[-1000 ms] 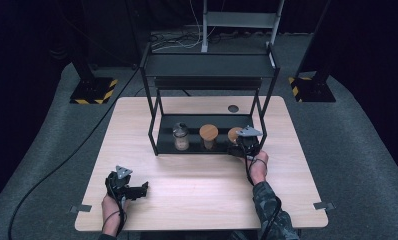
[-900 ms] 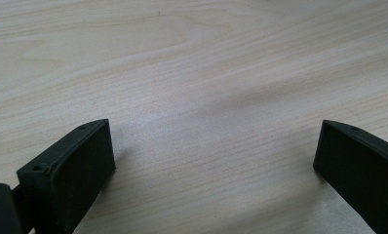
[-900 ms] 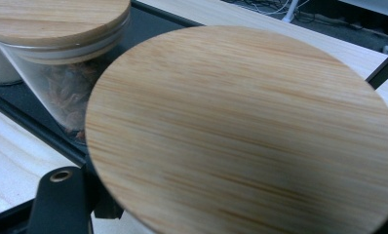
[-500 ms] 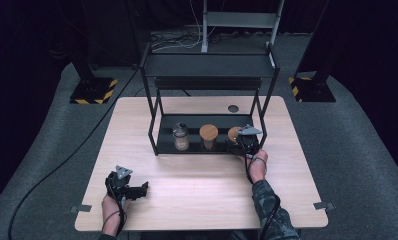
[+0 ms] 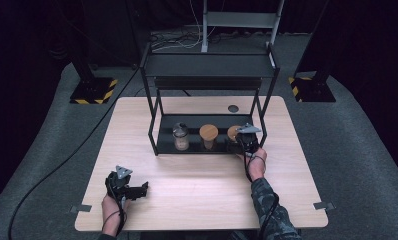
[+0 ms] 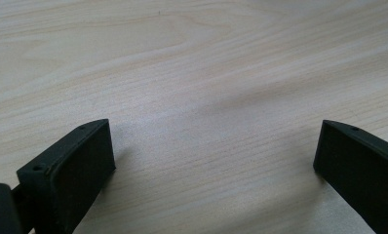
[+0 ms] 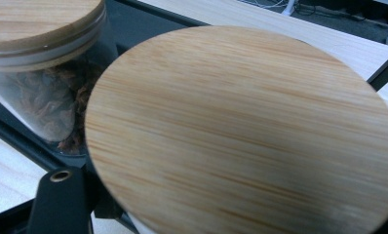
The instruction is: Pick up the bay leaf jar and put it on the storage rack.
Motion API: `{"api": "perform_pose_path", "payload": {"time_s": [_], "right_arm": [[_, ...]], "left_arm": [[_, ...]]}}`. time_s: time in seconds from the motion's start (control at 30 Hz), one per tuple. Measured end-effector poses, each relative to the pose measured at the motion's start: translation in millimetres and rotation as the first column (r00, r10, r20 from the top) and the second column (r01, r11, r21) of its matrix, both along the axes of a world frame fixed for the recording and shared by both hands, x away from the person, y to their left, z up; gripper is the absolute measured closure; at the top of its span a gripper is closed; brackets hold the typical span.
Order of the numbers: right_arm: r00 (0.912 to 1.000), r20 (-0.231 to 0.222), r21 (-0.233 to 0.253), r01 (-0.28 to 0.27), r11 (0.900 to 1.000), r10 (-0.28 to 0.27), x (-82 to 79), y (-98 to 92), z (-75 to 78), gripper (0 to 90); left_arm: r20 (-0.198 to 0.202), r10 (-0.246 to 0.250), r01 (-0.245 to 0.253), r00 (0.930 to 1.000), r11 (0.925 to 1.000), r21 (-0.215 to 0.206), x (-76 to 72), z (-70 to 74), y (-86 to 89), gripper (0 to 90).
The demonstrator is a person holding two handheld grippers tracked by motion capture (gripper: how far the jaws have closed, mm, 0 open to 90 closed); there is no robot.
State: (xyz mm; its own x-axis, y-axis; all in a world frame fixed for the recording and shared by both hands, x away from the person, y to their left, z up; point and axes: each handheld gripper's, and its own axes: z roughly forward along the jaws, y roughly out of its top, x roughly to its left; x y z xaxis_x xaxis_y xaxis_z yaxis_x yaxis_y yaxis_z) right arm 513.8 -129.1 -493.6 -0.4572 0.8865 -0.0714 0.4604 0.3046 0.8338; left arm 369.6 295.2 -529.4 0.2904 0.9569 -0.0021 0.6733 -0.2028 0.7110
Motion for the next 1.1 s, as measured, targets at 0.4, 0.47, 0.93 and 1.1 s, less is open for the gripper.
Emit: {"api": "perform_pose_path", "payload": {"time_s": [0.4, 0.47, 0.93, 1.1], "right_arm": [[0.9999, -0.006, 0.017, 0.011, 1.000, -0.010, 5.8, 0.9, -1.3, 24.5], [0.9999, -0.008, 0.025, 0.015, 1.000, -0.014, 7.0, 1.0, -1.8, 24.5], [0.9993, -0.021, 0.043, 0.030, 0.999, -0.030, 14.2, 4.1, -4.5, 24.5], [0.9992, -0.022, 0.049, 0.034, 0.998, -0.033, 16.0, 3.5, -4.7, 24.5]], "left_arm": [[0.000, 0.000, 0.000, 1.0000, 1.0000, 0.001, 0.0, 0.0, 0.0, 0.8], [0.000, 0.000, 0.000, 1.0000, 1.0000, 0.001, 0.0, 0.0, 0.0, 0.8], [0.000, 0.000, 0.000, 1.0000, 1.0000, 0.000, 0.0, 0.0, 0.0, 0.8], [0.000, 0.000, 0.000, 1.0000, 1.0000, 0.001, 0.0, 0.0, 0.0, 0.8]]}}
